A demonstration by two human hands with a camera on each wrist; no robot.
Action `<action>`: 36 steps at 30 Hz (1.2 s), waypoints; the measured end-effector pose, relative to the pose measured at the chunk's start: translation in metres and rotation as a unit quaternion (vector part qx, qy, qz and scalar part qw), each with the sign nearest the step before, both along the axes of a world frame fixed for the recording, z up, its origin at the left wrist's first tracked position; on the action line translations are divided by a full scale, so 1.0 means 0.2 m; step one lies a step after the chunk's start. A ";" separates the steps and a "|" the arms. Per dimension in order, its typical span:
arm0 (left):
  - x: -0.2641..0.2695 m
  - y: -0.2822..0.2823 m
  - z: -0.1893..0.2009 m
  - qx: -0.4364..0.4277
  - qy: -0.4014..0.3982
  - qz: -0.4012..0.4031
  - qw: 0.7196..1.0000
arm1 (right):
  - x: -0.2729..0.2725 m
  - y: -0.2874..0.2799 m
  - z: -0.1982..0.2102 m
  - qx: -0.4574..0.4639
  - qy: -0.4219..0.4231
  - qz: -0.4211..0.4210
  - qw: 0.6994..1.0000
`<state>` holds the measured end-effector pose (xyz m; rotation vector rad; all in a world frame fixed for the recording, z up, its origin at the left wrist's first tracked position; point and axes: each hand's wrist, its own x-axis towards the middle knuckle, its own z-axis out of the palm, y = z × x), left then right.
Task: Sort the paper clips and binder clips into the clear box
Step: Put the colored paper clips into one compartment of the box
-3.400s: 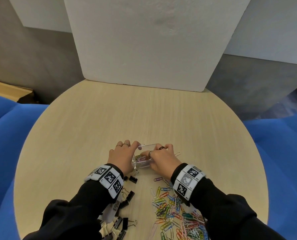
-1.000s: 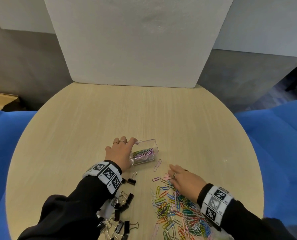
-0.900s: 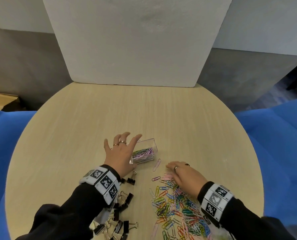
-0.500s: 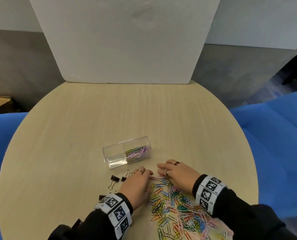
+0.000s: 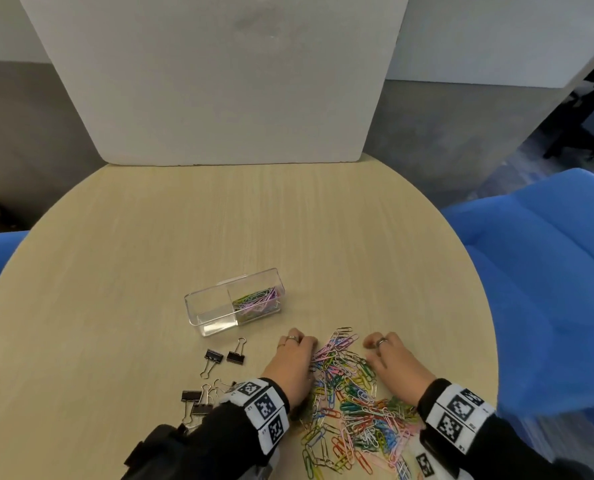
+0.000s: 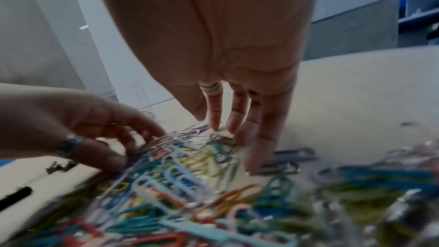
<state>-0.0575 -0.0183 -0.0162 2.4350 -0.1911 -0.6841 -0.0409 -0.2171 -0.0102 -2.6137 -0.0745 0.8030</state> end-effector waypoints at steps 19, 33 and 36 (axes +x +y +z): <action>0.09 0.20 0.21 -0.043 -0.067 -0.020 0.997 | 0.02 0.12 0.03 0.036 -0.036 0.136 0.989; 0.18 0.61 0.28 0.128 -0.130 0.167 0.969 | -0.01 0.29 -0.02 0.080 -0.055 0.101 0.990; 0.17 0.60 0.23 0.112 -0.079 0.142 0.980 | 0.01 0.31 -0.01 0.078 -0.052 0.076 0.993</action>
